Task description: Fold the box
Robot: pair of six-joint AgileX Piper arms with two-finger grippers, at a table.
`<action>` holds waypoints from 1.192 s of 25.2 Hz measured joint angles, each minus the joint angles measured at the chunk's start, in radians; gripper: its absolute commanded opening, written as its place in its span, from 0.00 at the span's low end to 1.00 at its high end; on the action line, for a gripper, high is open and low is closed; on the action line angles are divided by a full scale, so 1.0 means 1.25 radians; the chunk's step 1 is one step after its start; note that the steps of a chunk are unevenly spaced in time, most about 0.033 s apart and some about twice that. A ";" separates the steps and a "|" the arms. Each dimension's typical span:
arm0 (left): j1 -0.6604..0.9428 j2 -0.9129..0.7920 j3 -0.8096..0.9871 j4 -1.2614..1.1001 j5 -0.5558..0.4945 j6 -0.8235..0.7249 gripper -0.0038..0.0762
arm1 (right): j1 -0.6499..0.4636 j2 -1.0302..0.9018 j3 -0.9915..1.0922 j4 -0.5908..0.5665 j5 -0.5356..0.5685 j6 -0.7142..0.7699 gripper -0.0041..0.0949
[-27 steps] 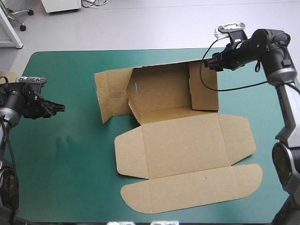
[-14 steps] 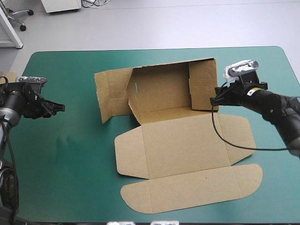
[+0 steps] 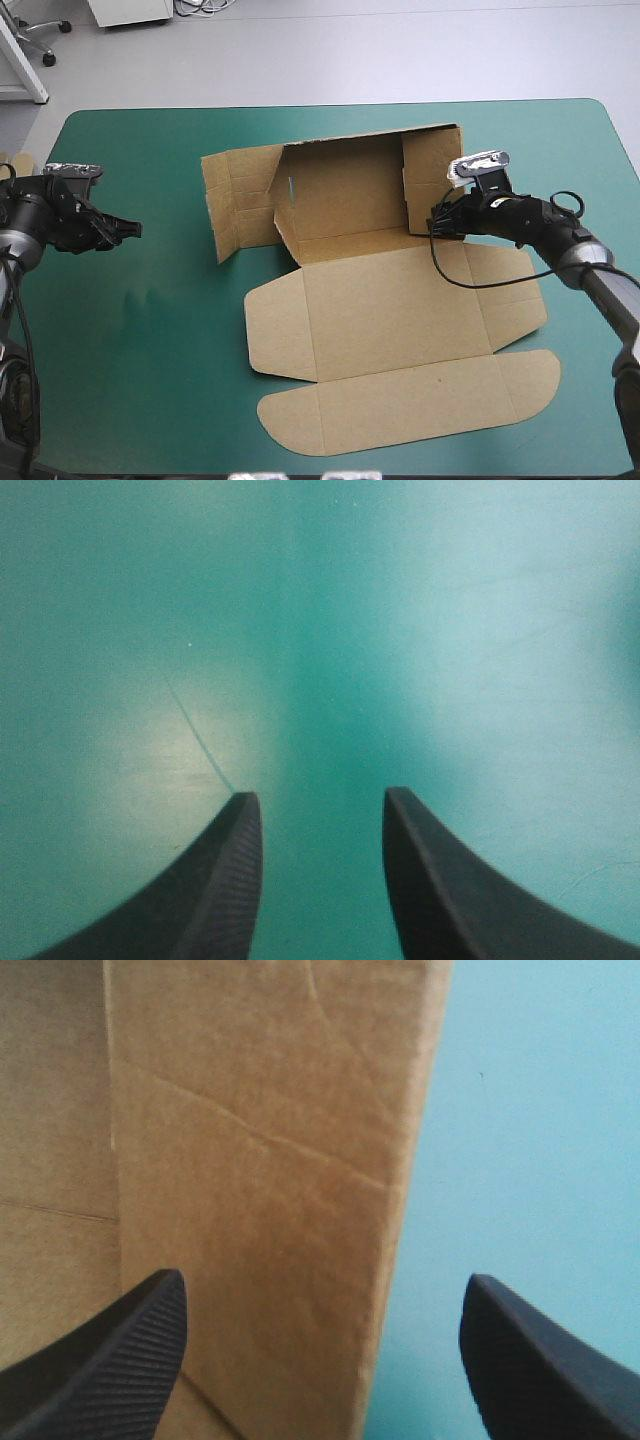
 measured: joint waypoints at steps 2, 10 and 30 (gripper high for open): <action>0.000 0.000 0.000 0.000 0.001 0.000 0.41 | 0.000 0.045 -0.042 0.008 0.017 0.000 0.49; 0.000 0.000 0.000 0.000 0.001 0.000 0.41 | 0.000 0.083 -0.131 0.011 0.113 0.029 0.03; 0.000 0.000 0.000 -0.001 0.007 0.000 0.41 | -0.001 0.170 -0.492 -0.303 0.725 0.417 0.03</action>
